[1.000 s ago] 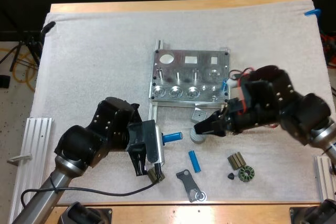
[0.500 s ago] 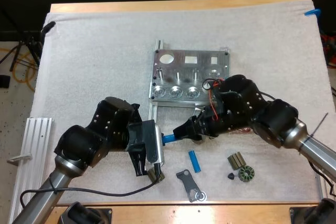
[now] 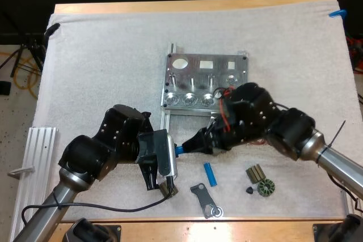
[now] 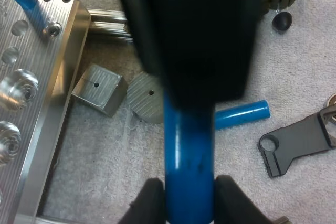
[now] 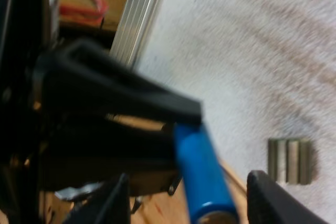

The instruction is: Load cells from right to left

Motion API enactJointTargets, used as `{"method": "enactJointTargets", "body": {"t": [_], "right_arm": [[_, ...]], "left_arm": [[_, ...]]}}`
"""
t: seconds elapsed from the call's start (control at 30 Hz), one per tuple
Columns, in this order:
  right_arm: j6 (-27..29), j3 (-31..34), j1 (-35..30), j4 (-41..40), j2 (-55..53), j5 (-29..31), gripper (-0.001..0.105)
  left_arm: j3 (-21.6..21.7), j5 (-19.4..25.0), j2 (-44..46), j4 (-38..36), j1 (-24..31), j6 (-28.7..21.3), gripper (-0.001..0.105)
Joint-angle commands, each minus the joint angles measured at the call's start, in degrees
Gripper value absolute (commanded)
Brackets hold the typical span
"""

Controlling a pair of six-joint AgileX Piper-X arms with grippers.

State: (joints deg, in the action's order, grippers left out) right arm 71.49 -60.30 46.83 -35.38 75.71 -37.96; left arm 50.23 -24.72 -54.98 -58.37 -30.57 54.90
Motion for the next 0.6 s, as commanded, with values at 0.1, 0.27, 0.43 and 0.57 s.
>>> {"method": "enactJointTargets", "body": {"t": [0.1, 0.27, 0.43, 0.57], "right_arm": [[0.18, 0.0, 1.5, 0.45, -0.17, 2.25, 0.05], [0.18, 0.0, 1.35, 0.72, -0.17, 4.52, 0.05], [0.18, 0.0, 1.35, 0.69, -0.17, 4.29, 0.04], [0.18, 0.0, 1.35, 0.69, -0.17, 4.29, 0.016]], "left_arm": [[0.04, -0.87, 0.61, -0.09, 0.12, 0.54, 0.01], [0.04, -0.87, 0.61, -0.09, 0.12, 0.54, 0.01], [0.04, -0.87, 0.61, -0.09, 0.12, 0.54, 0.01], [0.04, -0.87, 0.61, -0.09, 0.12, 0.54, 0.01]]}}
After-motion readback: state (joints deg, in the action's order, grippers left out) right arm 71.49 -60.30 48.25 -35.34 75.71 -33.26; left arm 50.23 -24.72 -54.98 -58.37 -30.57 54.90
